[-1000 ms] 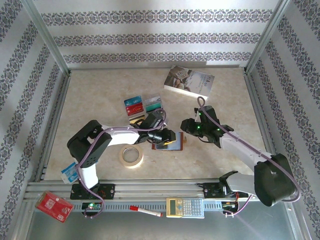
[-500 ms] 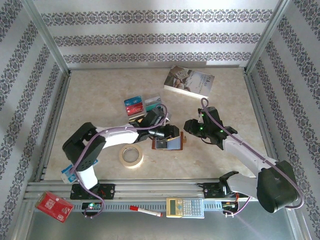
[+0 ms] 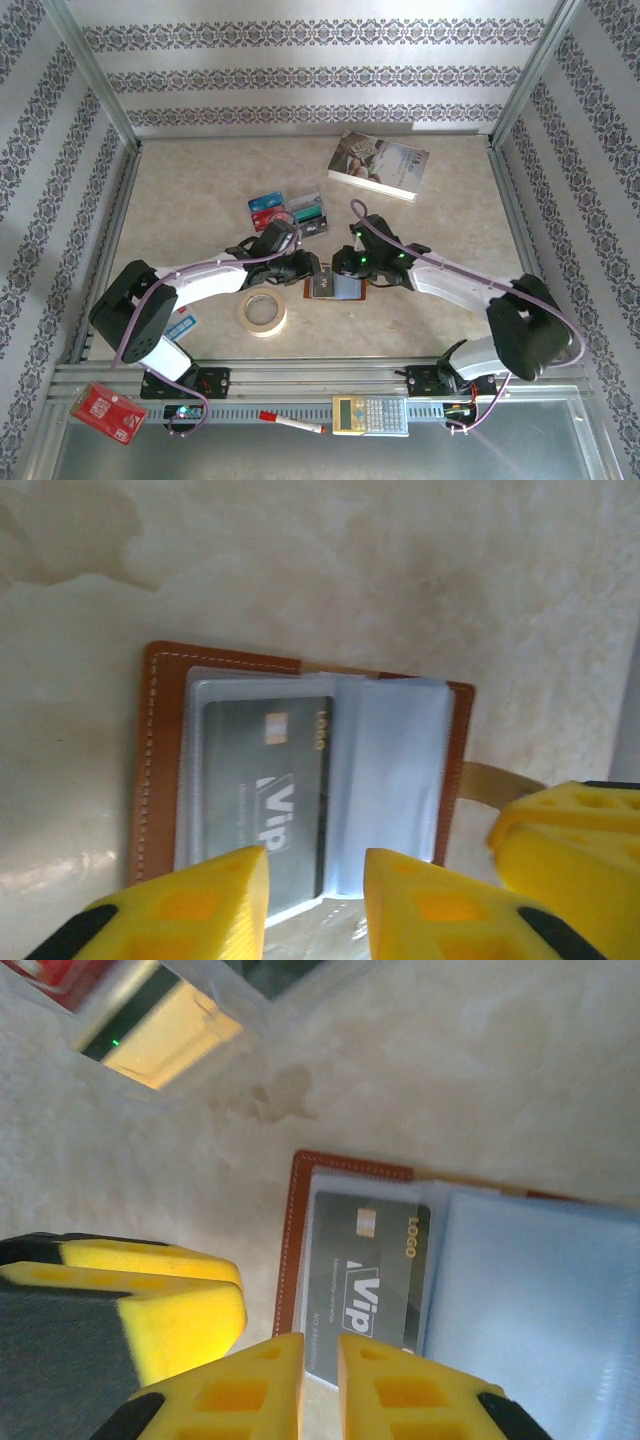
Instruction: Take the credit cards out of the card holder
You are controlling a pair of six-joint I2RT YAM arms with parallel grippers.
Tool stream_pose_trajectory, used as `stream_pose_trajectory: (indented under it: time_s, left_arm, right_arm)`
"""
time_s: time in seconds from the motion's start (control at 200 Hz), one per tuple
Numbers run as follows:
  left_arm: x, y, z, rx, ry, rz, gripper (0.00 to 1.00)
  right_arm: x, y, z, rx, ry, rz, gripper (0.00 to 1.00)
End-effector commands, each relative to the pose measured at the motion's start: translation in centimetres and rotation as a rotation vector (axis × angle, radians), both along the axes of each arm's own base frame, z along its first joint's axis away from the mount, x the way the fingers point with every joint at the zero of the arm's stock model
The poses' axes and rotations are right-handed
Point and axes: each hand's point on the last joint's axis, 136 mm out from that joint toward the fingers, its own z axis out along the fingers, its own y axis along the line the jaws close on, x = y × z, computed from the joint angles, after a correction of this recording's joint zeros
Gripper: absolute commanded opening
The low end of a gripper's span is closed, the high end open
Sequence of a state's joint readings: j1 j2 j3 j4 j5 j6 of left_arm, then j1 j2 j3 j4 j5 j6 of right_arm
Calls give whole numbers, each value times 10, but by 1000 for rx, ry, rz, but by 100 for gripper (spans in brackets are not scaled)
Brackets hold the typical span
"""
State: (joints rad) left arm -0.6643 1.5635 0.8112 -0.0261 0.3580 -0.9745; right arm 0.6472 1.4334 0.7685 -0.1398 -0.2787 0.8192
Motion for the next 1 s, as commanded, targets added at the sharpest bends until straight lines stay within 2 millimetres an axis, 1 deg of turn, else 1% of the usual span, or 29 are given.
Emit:
stream_pose_trajectory:
  time_s: [0.0, 0.12, 0.245, 0.31, 0.47, 0.614, 0.699, 0.884, 0.994]
  left_arm:
    - [0, 10, -18, 88, 28, -7, 28]
    - [1, 0, -26, 59, 46, -31, 23]
    - [4, -9, -29, 26, 59, -43, 21]
    - [6, -9, -30, 35, 56, -41, 20]
    - [10, 2, -29, 59, 26, 10, 18]
    - [11, -1, -19, 30, 4, 6, 18]
    - [12, -2, -19, 28, 0, 1, 18]
    - [8, -2, -37, 45, 50, -2, 18]
    - [7, 0, -44, 66, 65, -2, 18]
  right_arm:
    - [4, 11, -7, 19, 40, -47, 17]
    - [3, 7, -24, -16, 71, -71, 16]
    - [1, 6, -37, -36, 95, -67, 14]
    - [0, 5, -41, -45, 104, -65, 13]
    - [-2, -3, -52, -66, 123, -75, 14]
    - [-3, -6, -58, -78, 137, -77, 15]
    - [-3, -7, -61, -85, 140, -77, 17]
    - [-4, -12, -66, -92, 143, -96, 20]
    - [-5, -16, -67, -85, 141, -114, 21]
